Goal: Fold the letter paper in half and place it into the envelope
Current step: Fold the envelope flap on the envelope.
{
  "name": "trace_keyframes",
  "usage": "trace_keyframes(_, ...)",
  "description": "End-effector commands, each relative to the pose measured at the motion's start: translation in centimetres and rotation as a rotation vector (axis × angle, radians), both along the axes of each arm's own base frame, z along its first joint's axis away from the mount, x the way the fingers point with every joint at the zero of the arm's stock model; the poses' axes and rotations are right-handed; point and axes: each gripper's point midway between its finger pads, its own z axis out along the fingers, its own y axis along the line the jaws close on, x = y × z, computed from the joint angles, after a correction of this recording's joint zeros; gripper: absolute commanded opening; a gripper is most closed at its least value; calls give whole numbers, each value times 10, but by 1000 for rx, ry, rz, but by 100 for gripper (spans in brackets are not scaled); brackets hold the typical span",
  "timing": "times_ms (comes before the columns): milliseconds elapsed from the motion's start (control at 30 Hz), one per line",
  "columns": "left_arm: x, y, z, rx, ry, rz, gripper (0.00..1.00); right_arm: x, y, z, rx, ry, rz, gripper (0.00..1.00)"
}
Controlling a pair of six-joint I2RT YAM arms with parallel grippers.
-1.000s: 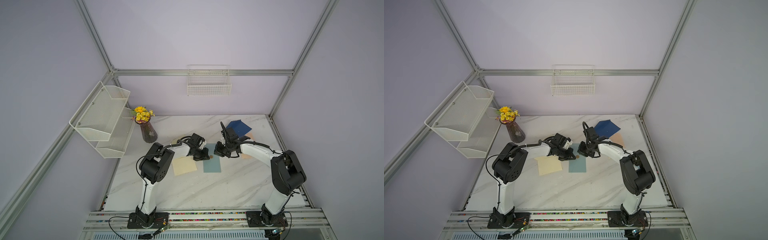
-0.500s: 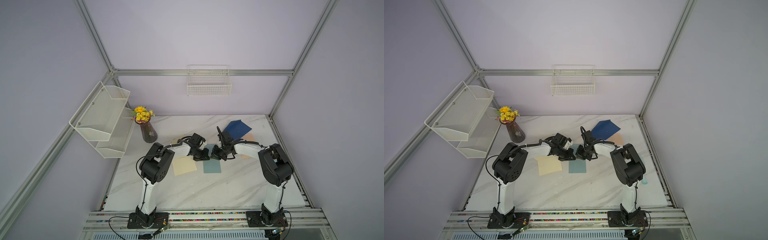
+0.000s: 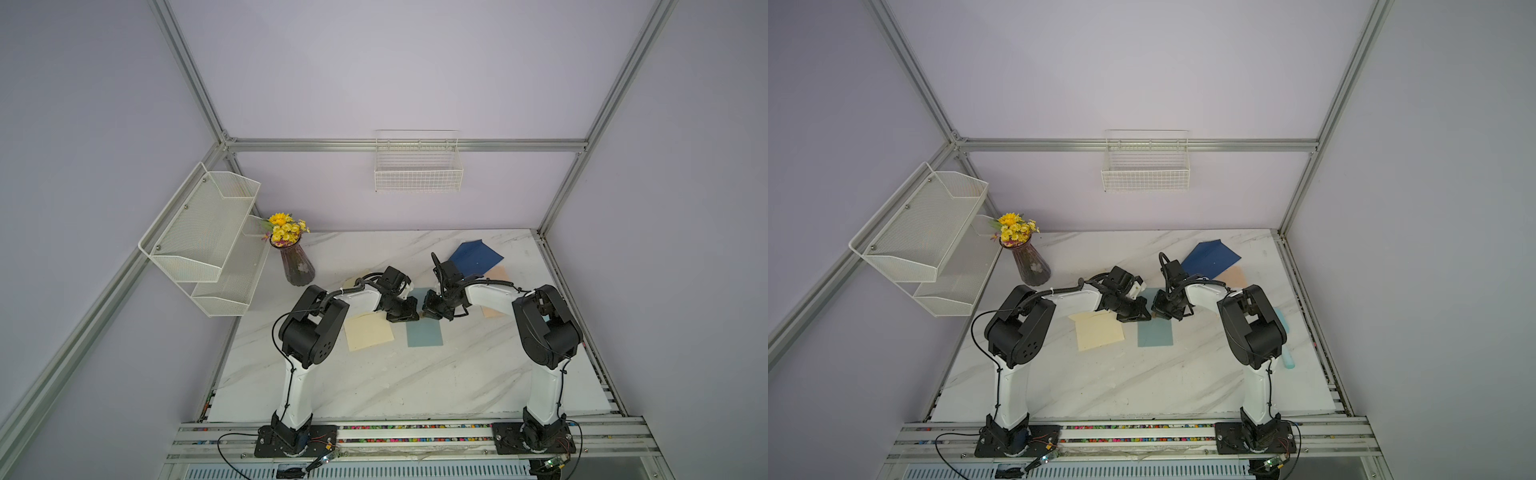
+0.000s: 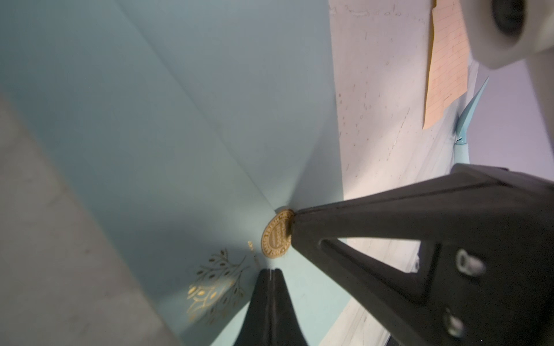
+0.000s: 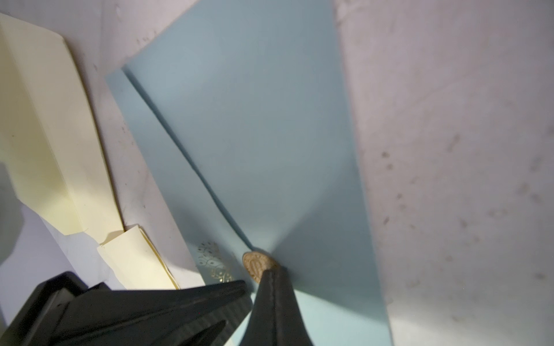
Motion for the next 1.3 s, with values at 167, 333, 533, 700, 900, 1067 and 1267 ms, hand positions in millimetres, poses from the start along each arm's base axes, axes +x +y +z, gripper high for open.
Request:
trace_keyframes(167,-26,16,-18,75,60,-31,0,12,-5,-17,-63,26,-26,0)
trace_keyframes(333,-28,16,-19,75,65,-34,0,11,3,-15,-24,28,-15,0)
trace_keyframes(533,-25,14,-19,70,64,-35,0,-2,8,-13,32,36,-2,0)
trace_keyframes(700,-20,11,-20,65,62,-33,0,-18,7,-12,21,39,11,0)
trace_keyframes(900,-14,7,-20,55,65,-28,0,-35,-5,-22,-10,65,7,0)
trace_keyframes(1067,-9,3,-21,49,65,-25,0,-45,-17,-23,-64,89,-2,0)
trace_keyframes(1267,-5,3,-22,59,65,-13,0,-53,-43,-9,-148,83,-46,0)
